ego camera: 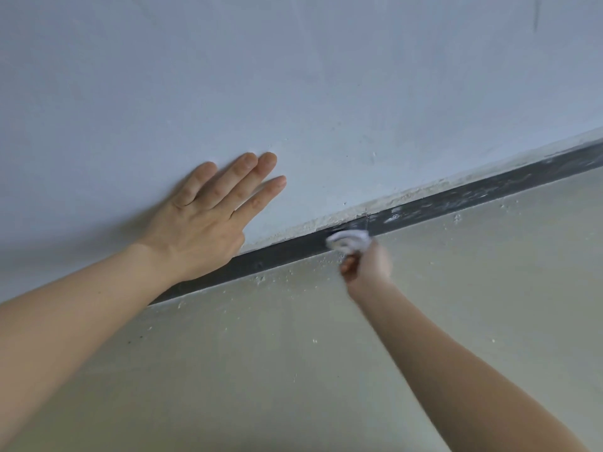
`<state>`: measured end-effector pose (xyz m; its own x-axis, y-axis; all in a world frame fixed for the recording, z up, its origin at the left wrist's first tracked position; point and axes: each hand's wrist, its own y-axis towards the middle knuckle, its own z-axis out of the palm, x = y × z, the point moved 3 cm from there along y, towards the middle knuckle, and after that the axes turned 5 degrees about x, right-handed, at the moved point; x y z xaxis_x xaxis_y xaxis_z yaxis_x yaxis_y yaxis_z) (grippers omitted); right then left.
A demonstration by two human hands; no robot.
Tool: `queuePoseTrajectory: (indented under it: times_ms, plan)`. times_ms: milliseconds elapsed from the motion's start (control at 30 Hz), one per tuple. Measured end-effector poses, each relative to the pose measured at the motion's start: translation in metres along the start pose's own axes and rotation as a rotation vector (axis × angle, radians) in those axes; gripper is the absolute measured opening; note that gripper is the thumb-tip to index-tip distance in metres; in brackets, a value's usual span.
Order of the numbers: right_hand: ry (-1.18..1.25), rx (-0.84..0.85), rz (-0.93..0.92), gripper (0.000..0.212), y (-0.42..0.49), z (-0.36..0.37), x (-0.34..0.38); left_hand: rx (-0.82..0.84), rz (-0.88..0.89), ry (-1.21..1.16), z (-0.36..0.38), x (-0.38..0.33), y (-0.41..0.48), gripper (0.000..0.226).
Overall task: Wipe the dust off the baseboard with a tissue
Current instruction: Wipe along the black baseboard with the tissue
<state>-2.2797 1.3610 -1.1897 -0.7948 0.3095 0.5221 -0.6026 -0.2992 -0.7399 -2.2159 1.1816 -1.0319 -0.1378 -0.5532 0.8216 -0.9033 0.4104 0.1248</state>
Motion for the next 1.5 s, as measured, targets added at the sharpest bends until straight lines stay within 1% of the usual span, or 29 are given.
queuePoseTrajectory:
  times_ms: [33, 67, 100, 133, 200, 267, 333, 400, 500, 567, 600, 667, 733, 800, 867, 967, 1133, 1233, 1300, 1333, 1367, 1400, 1433, 1500]
  plan:
    - [-0.117, 0.108, 0.074, 0.039, -0.009, 0.018, -0.022, -0.005, -0.004, 0.003, 0.001, -0.001, 0.000, 0.075]
    - [-0.178, 0.217, 0.168, 0.034, -0.018, 0.037, -0.042, -0.009, -0.009, 0.009, 0.002, -0.001, 0.000, 0.075]
    - [-0.183, 0.288, 0.259, 0.031, -0.027, 0.054, -0.057, -0.012, -0.012, 0.017, 0.003, -0.002, 0.000, 0.075]
    - [-0.145, 0.308, 0.321, 0.031, -0.032, 0.068, -0.065, -0.013, -0.014, 0.023, 0.003, -0.002, -0.001, 0.075]
    - [-0.038, 0.282, 0.344, 0.034, -0.033, 0.082, -0.060, -0.027, -0.017, 0.026, 0.004, -0.003, 0.000, 0.075]
    - [-0.001, 0.193, 0.306, 0.036, -0.023, 0.074, -0.039, -0.048, -0.034, 0.006, 0.005, -0.006, 0.000, 0.075]
    - [-0.011, 0.055, 0.221, 0.036, -0.013, 0.047, -0.009, -0.093, -0.073, -0.013, 0.007, -0.010, 0.002, 0.075]
    - [-0.009, -0.037, 0.117, 0.034, -0.007, 0.015, 0.024, -0.137, -0.118, -0.033, 0.009, -0.012, 0.005, 0.076]
    - [0.095, -0.119, -0.025, 0.034, -0.004, -0.023, 0.068, -0.164, -0.142, -0.067, 0.010, -0.013, 0.008, 0.075]
    - [0.187, -0.153, -0.104, 0.037, -0.006, -0.037, 0.077, -0.162, -0.146, -0.081, 0.010, -0.012, 0.008, 0.075]
    - [0.189, -0.158, -0.119, 0.037, -0.007, -0.039, 0.073, -0.156, -0.147, -0.085, 0.010, -0.012, 0.007, 0.075]
    - [0.079, -0.114, -0.078, 0.036, -0.012, -0.028, 0.048, -0.150, -0.150, -0.091, 0.009, -0.012, 0.007, 0.076]
    - [-0.062, -0.022, 0.069, 0.032, -0.021, -0.004, 0.009, -0.149, -0.147, -0.099, 0.008, -0.012, 0.007, 0.076]
    - [-0.128, 0.071, 0.188, 0.032, -0.029, 0.027, -0.018, -0.154, -0.147, -0.110, 0.008, -0.011, 0.008, 0.077]
    - [-0.159, 0.124, 0.210, 0.032, -0.031, 0.051, -0.026, -0.148, -0.144, -0.127, 0.007, -0.011, 0.007, 0.077]
    - [-0.157, 0.033, 0.173, 0.033, -0.020, 0.049, -0.004, -0.148, -0.140, -0.167, 0.006, -0.010, 0.005, 0.077]
    - [-0.265, -0.224, -0.010, 0.030, -0.008, -0.016, 0.075, -0.143, -0.162, -0.215, 0.003, -0.012, 0.005, 0.079]
    - [-0.153, -0.323, -0.129, 0.028, -0.004, -0.045, 0.095, -0.112, -0.175, -0.314, -0.002, -0.016, 0.010, 0.088]
    - [0.007, -0.412, -0.218, 0.030, -0.005, -0.058, 0.091, -0.113, -0.166, -0.378, -0.007, -0.020, 0.015, 0.091]
    - [0.101, -0.451, -0.226, 0.034, -0.005, -0.064, 0.085, -0.117, -0.153, -0.413, -0.009, -0.022, 0.019, 0.091]
    - [0.140, -0.468, -0.213, 0.035, -0.007, -0.065, 0.077, -0.121, -0.140, -0.446, -0.012, -0.024, 0.025, 0.090]
    - [0.100, -0.463, -0.175, 0.035, -0.010, -0.061, 0.066, -0.123, -0.132, -0.477, -0.016, -0.025, 0.031, 0.087]
    - [0.024, -0.414, -0.119, 0.033, -0.011, -0.053, 0.052, -0.124, -0.128, -0.507, -0.019, -0.027, 0.038, 0.084]
    - [-0.119, -0.215, 0.035, 0.029, -0.010, -0.026, 0.021, -0.124, -0.133, -0.541, -0.023, -0.032, 0.048, 0.078]
